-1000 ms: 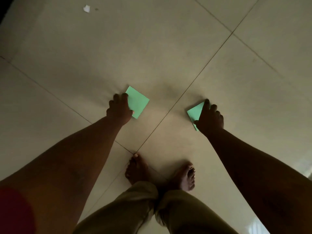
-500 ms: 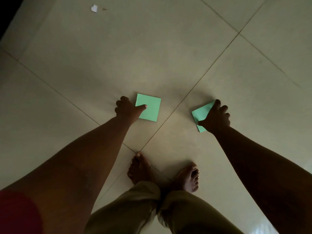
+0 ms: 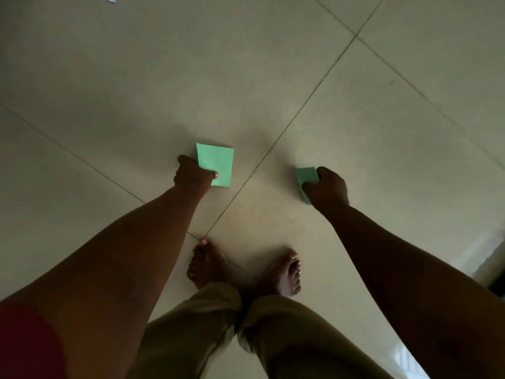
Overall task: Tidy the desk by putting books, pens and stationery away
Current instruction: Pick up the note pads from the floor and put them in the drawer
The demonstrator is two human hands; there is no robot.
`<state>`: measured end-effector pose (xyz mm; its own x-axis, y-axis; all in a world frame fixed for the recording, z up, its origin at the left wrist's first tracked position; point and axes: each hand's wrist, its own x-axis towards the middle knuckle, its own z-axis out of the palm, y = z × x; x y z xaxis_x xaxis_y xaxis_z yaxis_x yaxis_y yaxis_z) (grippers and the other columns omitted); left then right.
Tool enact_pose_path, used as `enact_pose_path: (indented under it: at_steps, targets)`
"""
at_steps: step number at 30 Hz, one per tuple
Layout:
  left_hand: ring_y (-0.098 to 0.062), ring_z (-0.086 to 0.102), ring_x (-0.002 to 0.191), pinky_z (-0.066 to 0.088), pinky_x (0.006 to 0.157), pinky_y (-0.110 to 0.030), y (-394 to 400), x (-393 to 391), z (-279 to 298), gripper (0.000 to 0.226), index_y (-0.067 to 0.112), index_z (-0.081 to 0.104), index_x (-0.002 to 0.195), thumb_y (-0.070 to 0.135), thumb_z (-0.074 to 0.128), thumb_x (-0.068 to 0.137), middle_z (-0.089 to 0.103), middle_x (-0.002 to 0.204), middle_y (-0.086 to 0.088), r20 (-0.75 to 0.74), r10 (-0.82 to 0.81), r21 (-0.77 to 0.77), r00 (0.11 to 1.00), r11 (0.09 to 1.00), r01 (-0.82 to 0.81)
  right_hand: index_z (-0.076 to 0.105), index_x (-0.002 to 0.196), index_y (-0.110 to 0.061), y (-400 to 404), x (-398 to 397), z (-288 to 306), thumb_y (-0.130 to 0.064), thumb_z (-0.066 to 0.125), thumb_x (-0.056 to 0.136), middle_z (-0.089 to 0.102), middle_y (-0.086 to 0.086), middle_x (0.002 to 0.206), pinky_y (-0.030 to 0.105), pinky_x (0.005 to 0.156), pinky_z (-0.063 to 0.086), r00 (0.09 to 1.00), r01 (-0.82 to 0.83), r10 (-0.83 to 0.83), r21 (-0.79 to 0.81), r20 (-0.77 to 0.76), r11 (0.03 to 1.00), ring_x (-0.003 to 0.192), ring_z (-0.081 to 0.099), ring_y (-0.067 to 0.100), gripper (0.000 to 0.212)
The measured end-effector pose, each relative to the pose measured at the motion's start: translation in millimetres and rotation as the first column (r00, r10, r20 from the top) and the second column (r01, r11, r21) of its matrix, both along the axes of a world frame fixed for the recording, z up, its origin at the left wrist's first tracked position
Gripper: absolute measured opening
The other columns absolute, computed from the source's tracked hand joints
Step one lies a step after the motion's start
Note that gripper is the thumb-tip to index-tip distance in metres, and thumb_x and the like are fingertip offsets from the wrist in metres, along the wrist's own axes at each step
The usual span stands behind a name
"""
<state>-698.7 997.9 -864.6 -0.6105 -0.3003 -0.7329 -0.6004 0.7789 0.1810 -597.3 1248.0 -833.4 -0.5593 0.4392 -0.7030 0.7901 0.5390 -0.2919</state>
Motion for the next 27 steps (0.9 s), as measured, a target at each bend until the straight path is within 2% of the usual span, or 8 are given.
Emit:
enact_pose_path:
  at_steps: [3,5,9,12,14,16,23,27]
  targets:
    - [-0.036,0.055,0.115,0.043,0.092,-0.036,5.1,7.6,19.3,0.036,0.001,0.054,0.12,0.018,0.061,0.089,0.059,0.124,-0.02,-0.026,-0.135,0.039,0.991,0.99,0.136,0.044,0.092,-0.013,-6.0,13.1,19.1,-0.002,0.048,0.079,0.049,0.006,0.086,0.029,0.062,0.033,0.996,-0.088,0.089,-0.043,0.005,0.995,0.079,0.051,0.029,0.018]
    - [-0.039,0.052,0.115,0.041,0.093,-0.039,11.0,14.6,39.8,0.034,0.003,0.05,0.127,0.012,0.048,0.094,0.055,0.124,-0.022,-0.049,-0.363,-0.052,0.93,0.931,0.361,0.043,0.108,-0.017,-11.8,20.7,34.4,0.001,0.041,0.08,0.052,0.007,0.094,0.033,0.069,0.039,0.978,-0.206,0.207,-0.048,0.037,0.977,0.085,0.054,0.031,0.033]
    - [-0.04,0.043,0.113,0.037,0.093,-0.044,-3.5,34.7,91.8,0.056,0.022,0.036,0.143,0.014,0.045,0.089,0.039,0.133,-0.02,-0.073,-0.812,-0.202,0.579,0.58,0.789,0.043,0.133,-0.02,-31.5,21.4,69.8,-0.007,0.038,0.088,0.055,0.01,0.124,0.039,0.092,0.043,0.842,-0.539,0.536,0.038,0.054,0.842,0.111,0.054,0.033,0.047]
    - [-0.044,0.035,0.132,0.023,0.11,-0.054,-18.2,48.1,129.7,0.064,0.017,0.038,0.144,0.016,0.038,0.08,0.031,0.151,-0.019,-0.207,-0.917,-0.263,0.341,0.388,0.883,0.04,0.135,-0.01,-55.2,12.6,104.6,-0.01,0.033,0.09,0.048,0.012,0.134,0.041,0.095,0.04,0.713,-0.701,0.698,0.096,0.067,0.707,0.121,0.045,0.033,0.045]
    - [-0.04,0.014,0.144,0.002,0.117,-0.051,-26.3,52.1,162.7,0.068,0.013,0.015,0.151,0.015,0.037,0.087,0.011,0.159,-0.017,-0.129,-0.95,-0.214,0.283,0.306,0.928,0.041,0.134,-0.006,-74.0,5.9,137.6,-0.018,0.017,0.086,0.048,0.016,0.134,0.042,0.096,0.04,0.655,-0.754,0.753,0.115,0.063,0.647,0.123,0.044,0.035,0.055]
    - [-0.036,0.005,0.147,-0.003,0.118,-0.047,-35.4,56.7,196.0,0.073,0.01,-0.003,0.151,0.02,0.041,0.093,0.004,0.16,-0.015,-0.055,-0.943,-0.17,0.328,0.333,0.928,0.04,0.134,-0.004,-91.8,2.9,168.7,-0.022,0.005,0.075,0.047,0.018,0.136,0.043,0.098,0.039,0.596,-0.801,0.801,0.108,0.057,0.589,0.125,0.043,0.035,0.071]
    - [-0.031,-0.001,0.148,0.0,0.119,-0.04,-90.0,82.6,345.2,0.065,0.013,-0.006,0.151,0.033,0.016,0.094,-0.002,0.161,-0.011,0.015,-0.84,-0.042,0.542,0.541,0.84,0.019,0.147,-0.001,-152.9,-7.2,302.0,-0.01,0.028,0.095,0.026,0.02,0.153,0.045,0.114,0.022,0.376,-0.927,0.923,0.051,0.086,0.373,0.141,0.024,0.035,0.053]
    - [-0.03,0.003,0.148,0.003,0.119,-0.04,-128.6,103.7,409.2,0.068,0.022,-0.005,0.152,0.012,0.034,0.096,0.003,0.161,-0.008,-0.02,-0.738,-0.094,0.675,0.673,0.733,0.017,0.148,-0.003,-180.3,-20.0,368.9,-0.01,0.027,0.097,0.023,0.018,0.155,0.043,0.114,0.02,0.201,-0.974,0.979,0.113,0.03,0.196,0.142,0.022,0.034,0.053]
